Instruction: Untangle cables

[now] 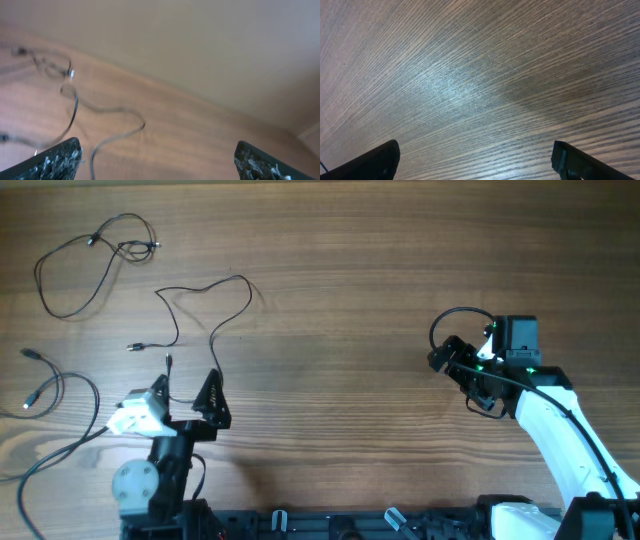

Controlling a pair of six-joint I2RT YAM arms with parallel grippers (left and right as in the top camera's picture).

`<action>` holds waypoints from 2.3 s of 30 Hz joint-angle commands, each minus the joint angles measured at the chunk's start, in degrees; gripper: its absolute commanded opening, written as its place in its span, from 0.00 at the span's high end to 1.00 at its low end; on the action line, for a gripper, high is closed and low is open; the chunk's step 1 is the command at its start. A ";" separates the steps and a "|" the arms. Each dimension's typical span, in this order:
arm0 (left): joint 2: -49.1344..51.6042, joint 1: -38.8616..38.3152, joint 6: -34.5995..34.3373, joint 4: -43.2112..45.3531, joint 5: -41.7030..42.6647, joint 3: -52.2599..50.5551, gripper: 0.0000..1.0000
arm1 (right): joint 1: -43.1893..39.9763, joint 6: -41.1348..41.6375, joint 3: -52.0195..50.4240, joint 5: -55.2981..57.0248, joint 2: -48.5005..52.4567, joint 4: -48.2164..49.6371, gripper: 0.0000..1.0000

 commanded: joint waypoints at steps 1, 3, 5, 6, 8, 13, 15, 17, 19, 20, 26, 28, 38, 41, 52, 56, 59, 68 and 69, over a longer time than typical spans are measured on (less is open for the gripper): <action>-0.52 0.26 0.72 3.13 -4.76 -5.01 0.00 | 0.31 0.50 -0.22 0.59 -0.55 0.15 0.00; -0.55 0.26 0.72 3.85 -6.45 -6.16 0.00 | 0.31 0.50 -0.22 0.59 -0.55 0.15 0.00; -0.55 0.26 1.27 6.36 -7.17 -7.76 0.00 | 0.31 0.50 -0.22 0.59 -0.55 0.15 0.00; -0.55 0.26 2.40 8.09 -7.06 -8.59 0.00 | 0.31 0.50 -0.22 0.59 -0.55 0.15 0.00; -0.59 0.26 3.98 13.11 -6.62 -11.34 0.00 | 0.31 0.50 -0.22 0.59 -0.55 0.15 0.00; -0.59 0.24 11.91 11.74 -2.47 -11.45 0.00 | 0.31 0.50 -0.22 0.59 -0.55 0.15 0.00; -0.59 -0.07 14.25 11.76 -1.64 -11.45 0.00 | 0.31 0.48 -0.22 0.59 -0.55 0.15 0.00; -0.59 -0.17 14.16 11.76 -1.75 -11.45 0.00 | 0.31 0.50 -0.22 0.59 -0.55 0.15 0.00; -0.59 -0.17 13.55 11.96 -1.79 -11.45 0.00 | 0.31 0.50 -0.22 0.59 -0.55 0.15 0.00; -0.59 -0.17 13.57 11.98 -1.79 -11.45 0.00 | 0.31 0.48 -0.22 0.59 -0.55 0.15 0.00; -0.55 -0.17 13.55 11.98 -1.79 -11.45 0.00 | 0.31 0.50 -0.22 0.59 -0.55 0.15 0.00; -0.52 -0.17 13.57 11.96 -1.79 -11.45 0.00 | 0.31 0.50 -0.22 0.59 -0.55 0.17 0.00; -0.52 -0.17 13.57 11.98 -1.79 -11.45 0.00 | 0.31 0.48 -0.22 0.59 -0.55 0.15 0.00; -0.52 -0.17 13.55 11.96 -1.79 -11.45 0.00 | 0.31 0.50 -0.22 0.59 -0.55 0.15 0.00; -0.52 -0.17 13.55 11.98 -1.79 -11.45 0.00 | 0.31 0.44 -0.22 0.59 -0.55 0.17 0.00; -0.52 -0.17 13.55 11.98 -1.79 -11.45 0.00 | 0.31 0.42 -0.22 0.59 -0.55 0.15 0.00; -0.52 -0.17 13.55 11.96 -1.79 -11.45 0.00 | 0.31 0.42 -0.22 0.59 -0.55 0.15 0.00; -0.52 -0.17 13.57 11.98 -1.79 -11.45 0.00 | 0.31 -3.23 -0.20 -2.43 -0.59 2.34 0.00; -0.52 -0.17 13.55 11.98 -1.79 -11.45 0.00 | 0.31 -6.64 -0.17 -4.44 -0.74 3.61 0.00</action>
